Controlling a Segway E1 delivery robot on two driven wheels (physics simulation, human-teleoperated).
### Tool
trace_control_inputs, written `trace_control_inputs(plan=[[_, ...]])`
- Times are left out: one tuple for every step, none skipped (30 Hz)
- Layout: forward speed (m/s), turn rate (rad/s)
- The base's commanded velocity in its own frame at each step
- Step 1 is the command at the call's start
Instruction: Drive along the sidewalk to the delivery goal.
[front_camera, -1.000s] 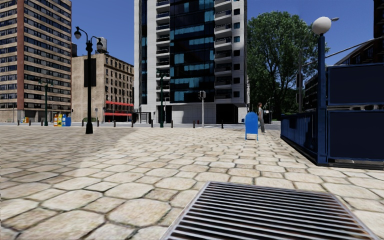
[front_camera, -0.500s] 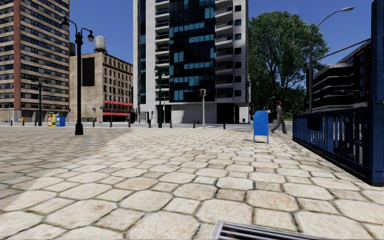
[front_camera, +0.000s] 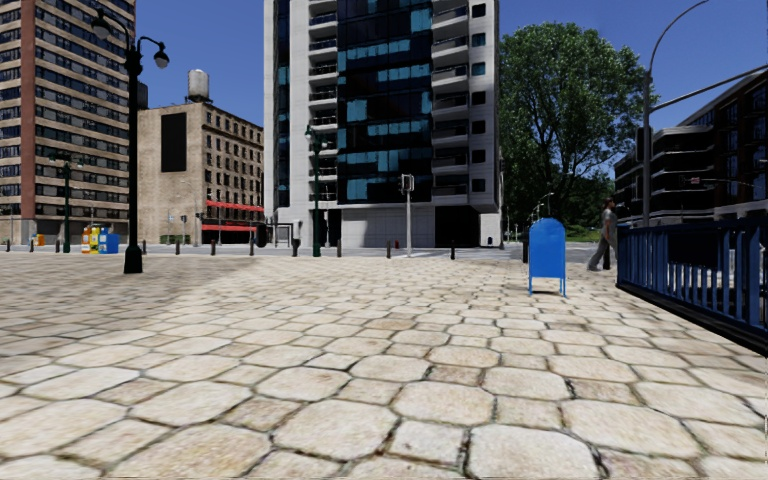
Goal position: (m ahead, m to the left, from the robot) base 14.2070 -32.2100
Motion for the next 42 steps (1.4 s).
trace_control_inputs(plan=[[2.0,0.0],[2.0,0.0],[2.0,0.0],[2.0,0.0],[2.0,0.0],[2.0,0.0],[2.0,0.0],[2.0,0.0],[2.0,0.0],[2.0,0.0],[2.0,0.0],[2.0,0.0],[2.0,0.0],[2.0,0.0],[2.0,0.0],[2.0,0.0],[2.0,0.0],[2.0,0.0],[2.0,0.0],[2.0,0.0],[2.0,0.0],[2.0,0.0],[2.0,0.0],[2.0,0.0],[2.0,0.0],[2.0,0.0],[2.0,0.0],[2.0,0.0],[2.0,0.0],[2.0,0.0],[2.0,0.0],[2.0,0.0],[2.0,-0.09],[2.0,-0.19],[2.0,-0.21],[2.0,-0.21],[2.0,-0.21],[2.0,-0.22],[2.0,-0.22],[2.0,-0.22],[2.0,-0.22],[2.0,-0.22]])
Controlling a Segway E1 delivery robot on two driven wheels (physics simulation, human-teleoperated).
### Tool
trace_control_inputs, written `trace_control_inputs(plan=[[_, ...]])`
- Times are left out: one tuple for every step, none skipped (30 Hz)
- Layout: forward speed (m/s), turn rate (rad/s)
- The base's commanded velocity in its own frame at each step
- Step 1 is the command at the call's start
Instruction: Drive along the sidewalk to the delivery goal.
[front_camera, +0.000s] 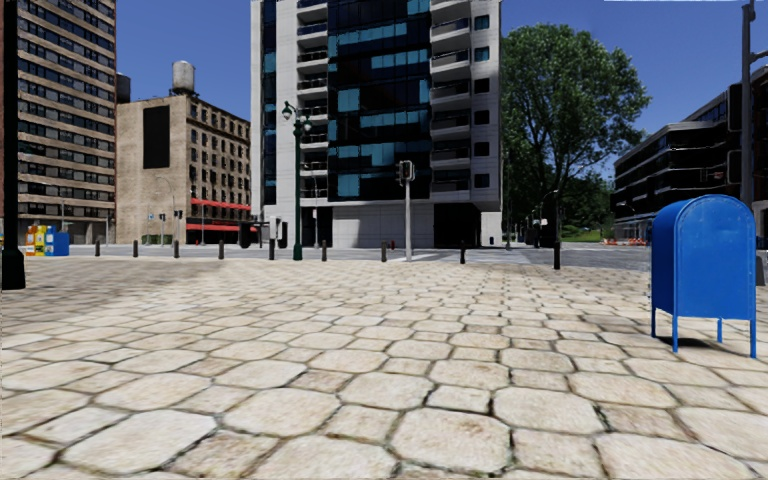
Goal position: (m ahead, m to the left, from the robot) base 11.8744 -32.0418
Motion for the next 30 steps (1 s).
trace_control_inputs(plan=[[2.0,-0.22],[2.0,-0.22],[2.0,-0.22],[2.0,-0.22],[2.0,-0.22],[2.0,-0.24],[2.0,-0.24],[2.0,-0.26],[2.0,-0.27],[2.0,-0.29],[2.0,-0.34],[2.0,-0.34],[2.0,-0.39],[2.0,-0.4],[2.0,-0.41],[2.0,-0.42],[2.0,-0.42],[2.0,-0.42],[2.0,-0.42],[2.0,-0.42],[2.0,-0.42],[2.0,-0.43],[2.0,-0.43],[2.0,-0.43],[2.0,-0.44],[2.0,-0.45],[2.0,-0.45],[2.0,-0.48],[2.0,-0.5],[2.0,-0.5]])
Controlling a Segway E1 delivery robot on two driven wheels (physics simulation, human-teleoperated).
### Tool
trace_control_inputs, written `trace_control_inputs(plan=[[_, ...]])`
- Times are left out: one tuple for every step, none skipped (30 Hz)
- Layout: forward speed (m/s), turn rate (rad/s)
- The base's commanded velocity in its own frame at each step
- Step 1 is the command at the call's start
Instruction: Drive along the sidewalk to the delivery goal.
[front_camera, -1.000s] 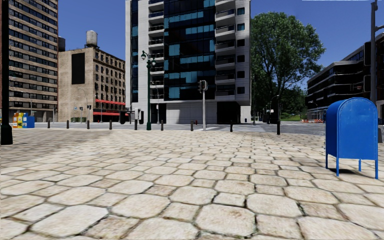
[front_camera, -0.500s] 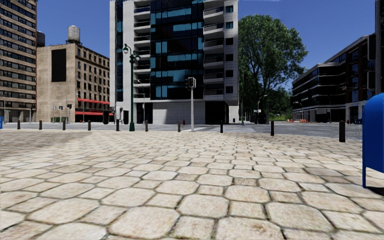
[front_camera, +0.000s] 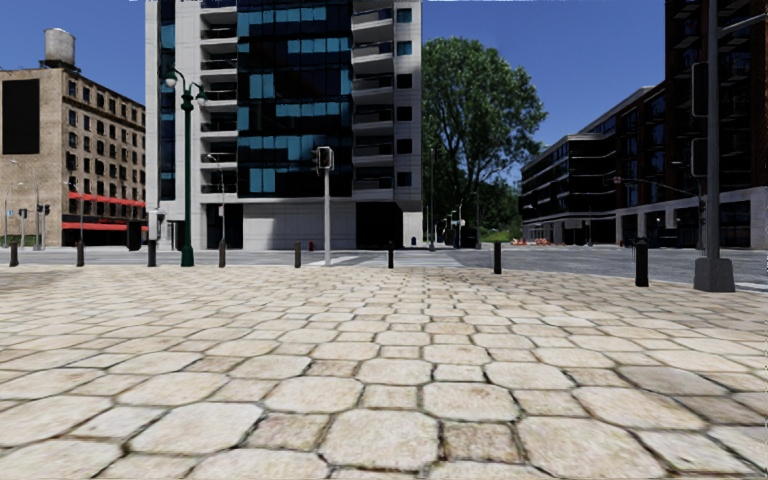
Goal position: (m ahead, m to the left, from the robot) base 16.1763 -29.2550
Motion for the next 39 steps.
trace_control_inputs(plan=[[2.0,-0.51],[2.0,-0.51],[2.0,-0.51],[2.0,-0.53],[2.0,-0.6],[2.0,-0.6],[2.0,-0.65],[2.0,-0.66],[2.0,-0.67],[2.0,-0.67],[2.0,-0.67],[2.0,-0.67],[2.0,-0.67],[2.0,-0.67],[2.0,-0.67],[2.0,-0.67],[2.0,-0.67],[2.0,-0.67],[2.0,-0.67],[2.0,-0.67],[2.0,-0.67],[2.0,-0.67],[2.0,-0.67],[2.0,-0.67],[2.0,-0.67],[2.0,-0.67],[2.0,-0.67],[2.0,-0.67],[2.0,-0.67],[2.0,-0.67],[2.0,-0.67],[2.0,-0.67],[2.0,-0.67],[2.0,-0.67],[2.0,-0.67],[2.0,-0.67],[2.0,-0.67],[2.0,-0.56],[2.0,-0.56]])
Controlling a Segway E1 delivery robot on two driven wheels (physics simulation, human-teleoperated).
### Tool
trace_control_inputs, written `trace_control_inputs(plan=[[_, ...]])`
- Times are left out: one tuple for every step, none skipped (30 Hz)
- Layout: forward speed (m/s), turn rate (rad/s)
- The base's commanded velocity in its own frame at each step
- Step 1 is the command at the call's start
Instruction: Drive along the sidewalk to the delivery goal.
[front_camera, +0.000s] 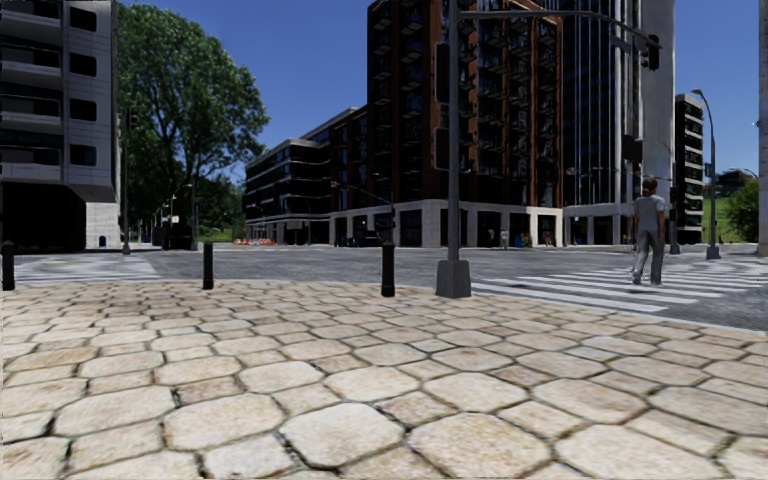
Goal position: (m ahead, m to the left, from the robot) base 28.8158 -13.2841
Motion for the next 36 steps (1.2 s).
trace_control_inputs(plan=[[2.0,-0.37],[2.0,-0.27],[2.0,-0.25],[2.0,-0.25],[2.0,-0.24],[2.0,-0.24],[2.0,-0.24],[2.0,-0.26],[2.0,-0.26],[2.0,-0.31],[2.0,-0.35],[2.0,-0.4],[2.0,-0.4],[2.0,-0.45],[2.0,-0.5],[2.0,-0.52],[2.0,-0.52],[2.0,-0.52],[2.0,-0.52],[2.0,-0.53],[2.0,-0.53],[2.0,-0.53],[1.9,-0.53],[1.81,-0.53],[1.78,-0.53],[1.77,-0.53],[1.77,-0.53],[1.77,-0.53],[1.77,-0.53],[1.77,-0.53],[1.77,-0.53],[1.77,-0.53],[1.77,-0.53],[1.77,-0.53],[1.77,-0.53],[1.77,-0.53]])
